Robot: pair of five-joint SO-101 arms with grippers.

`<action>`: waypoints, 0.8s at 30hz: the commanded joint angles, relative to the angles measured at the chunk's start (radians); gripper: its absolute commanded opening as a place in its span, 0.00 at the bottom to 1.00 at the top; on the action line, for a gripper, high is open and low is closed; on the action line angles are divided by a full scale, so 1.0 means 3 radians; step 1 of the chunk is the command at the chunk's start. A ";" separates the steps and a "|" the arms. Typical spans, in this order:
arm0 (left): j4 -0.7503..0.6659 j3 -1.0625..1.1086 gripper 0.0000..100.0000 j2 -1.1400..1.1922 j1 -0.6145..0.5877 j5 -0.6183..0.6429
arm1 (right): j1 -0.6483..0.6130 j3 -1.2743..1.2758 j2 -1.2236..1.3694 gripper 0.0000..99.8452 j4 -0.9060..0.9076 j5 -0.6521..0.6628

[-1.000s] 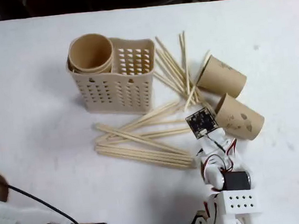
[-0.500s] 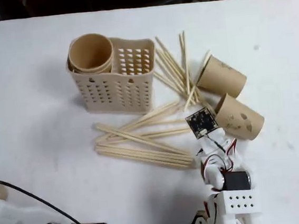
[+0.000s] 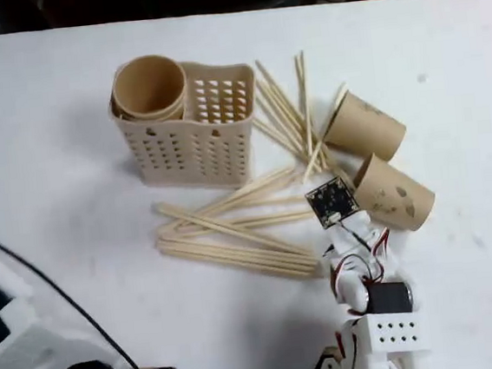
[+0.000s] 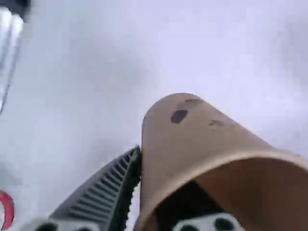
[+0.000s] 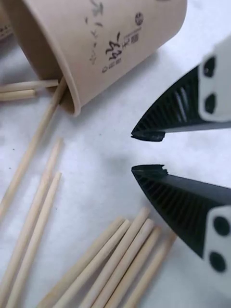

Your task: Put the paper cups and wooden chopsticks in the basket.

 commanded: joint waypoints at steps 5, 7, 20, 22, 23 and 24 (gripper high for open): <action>0.0015 -0.0972 0.02 -0.0212 0.1445 0.1458 | 0.0023 -0.0128 -0.0023 0.03 0.0156 -0.0005; 0.0010 -0.1151 0.02 -0.0212 0.1782 0.1678 | 0.0023 -0.0148 -0.0023 0.02 0.0192 -0.0005; -0.0368 -0.0624 0.02 -0.0176 0.2892 0.2102 | 0.0028 -0.0153 -0.0023 0.02 0.0197 0.0077; -0.0348 -0.0440 0.02 -0.0176 0.2872 0.2102 | 0.0028 -0.0148 -0.0023 0.02 0.0202 0.0118; -0.0327 -0.0353 0.02 -0.0182 0.2846 0.2102 | 0.0028 -0.0148 -0.0023 0.02 0.0202 0.0123; -0.0286 -0.0307 0.02 -0.0182 0.2831 0.2102 | 0.0028 -0.0148 -0.0023 0.02 0.0202 0.0123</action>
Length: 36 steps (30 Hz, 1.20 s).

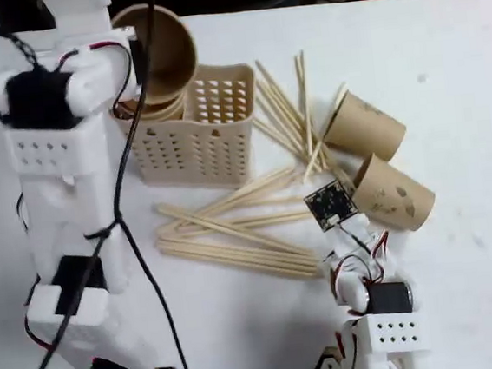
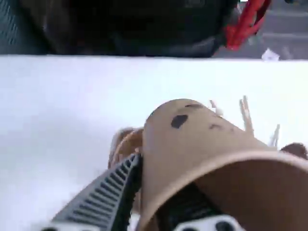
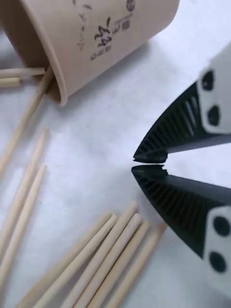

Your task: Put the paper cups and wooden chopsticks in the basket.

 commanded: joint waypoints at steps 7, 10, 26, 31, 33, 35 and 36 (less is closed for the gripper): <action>0.0051 0.0511 0.02 -0.0171 -0.0105 0.0041 | 0.0028 -0.0143 -0.0023 0.02 0.0028 0.0066; 0.0020 0.0665 0.03 -0.0166 -0.0115 0.0026 | 0.0028 -0.0143 -0.0023 0.02 0.0028 0.0066; -0.0665 0.0706 0.21 0.0376 -0.0355 0.0015 | 0.0013 -0.0138 -0.0023 0.02 0.0028 0.0066; -0.0650 0.0511 0.20 0.0760 -0.0366 0.0015 | 0.0013 -0.0133 -0.0023 0.02 0.0028 0.0066; -0.0604 0.0460 0.20 0.0918 -0.0366 0.0015 | 0.0013 -0.0133 -0.0023 0.02 0.0028 0.0066; -0.0588 0.0486 0.20 0.1061 -0.0366 0.0015 | 0.0013 -0.0133 -0.0023 0.02 0.0023 0.0066; -0.0583 0.0496 0.20 0.1148 -0.0366 0.0015 | 0.0008 -0.0133 -0.0023 0.02 0.0023 0.0066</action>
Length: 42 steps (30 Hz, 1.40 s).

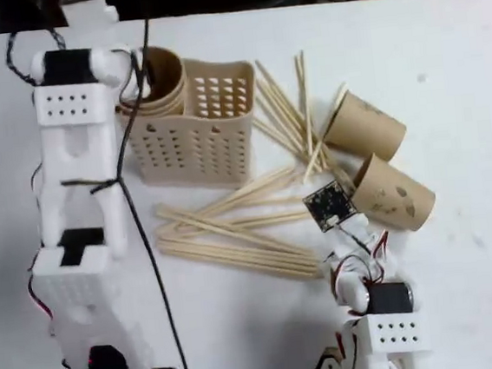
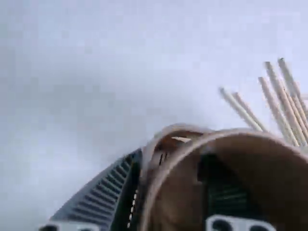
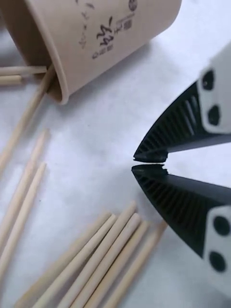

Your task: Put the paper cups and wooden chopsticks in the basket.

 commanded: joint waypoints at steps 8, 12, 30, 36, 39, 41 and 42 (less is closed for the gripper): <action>0.0015 -0.0138 0.20 0.0616 -0.0008 -0.0205 | 0.0008 -0.0133 -0.0023 0.02 0.0023 0.0036; 0.0046 -0.0235 0.20 0.0575 -0.0033 -0.0225 | 0.0008 -0.0133 -0.0023 0.02 0.0018 0.0036; 0.0875 -0.1867 0.20 -0.0437 -0.0064 -0.0450 | 0.0008 -0.0087 -0.0023 0.02 -0.0023 0.0041; 0.0880 -0.0655 0.20 -0.1486 -0.0043 -0.0465 | 0.0084 -0.0169 -0.0023 0.03 0.0003 0.0041; 0.0849 0.0363 0.21 -0.2130 -0.0043 -0.0537 | 0.0361 -0.0302 -0.0023 0.03 -0.0018 0.0041; 0.0716 0.1125 0.21 -0.2539 -0.0043 -0.0680 | 0.0555 -0.0445 -0.0028 0.03 -0.0023 0.0026; 0.0583 0.1514 0.21 -0.2739 -0.0043 -0.0716 | 0.0637 -0.0501 -0.0028 0.03 -0.0023 0.0015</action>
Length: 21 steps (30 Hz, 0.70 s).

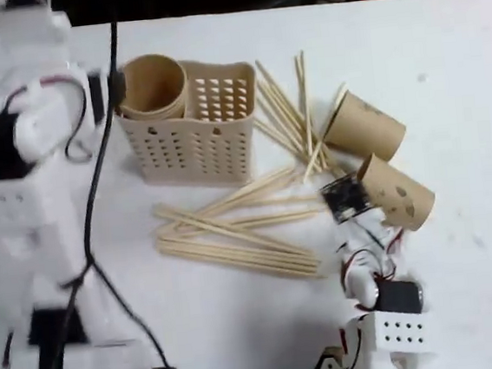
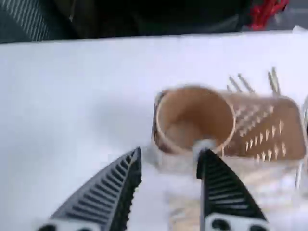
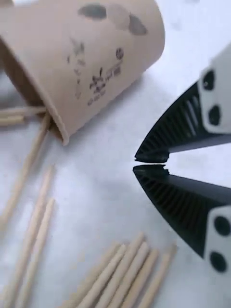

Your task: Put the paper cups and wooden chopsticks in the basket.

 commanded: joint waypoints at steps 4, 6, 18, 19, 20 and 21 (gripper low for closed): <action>-0.1146 0.3115 0.21 -0.1624 -0.0028 -0.0225 | 0.0396 -0.0363 -0.0028 0.03 -0.0120 0.0010; -0.1606 0.3913 0.21 -0.1972 -0.0013 -0.0225 | 0.0494 -0.0491 -0.0023 0.03 -0.0090 0.0036; -0.2716 0.5989 0.20 -0.3128 0.0494 -0.0225 | 0.1031 -0.1867 0.0401 0.14 0.0463 0.0092; -0.2716 0.6010 0.20 -0.3148 0.0504 -0.0230 | 0.1036 -0.1944 0.0596 0.14 0.0448 0.0056; -0.2716 0.6020 0.20 -0.3163 0.0504 -0.0230 | 0.1031 -0.2041 0.0826 0.14 0.0448 0.0020; -0.2716 0.6020 0.20 -0.3163 0.0504 -0.0230 | 0.0995 -0.2158 0.1077 0.14 0.0468 -0.0066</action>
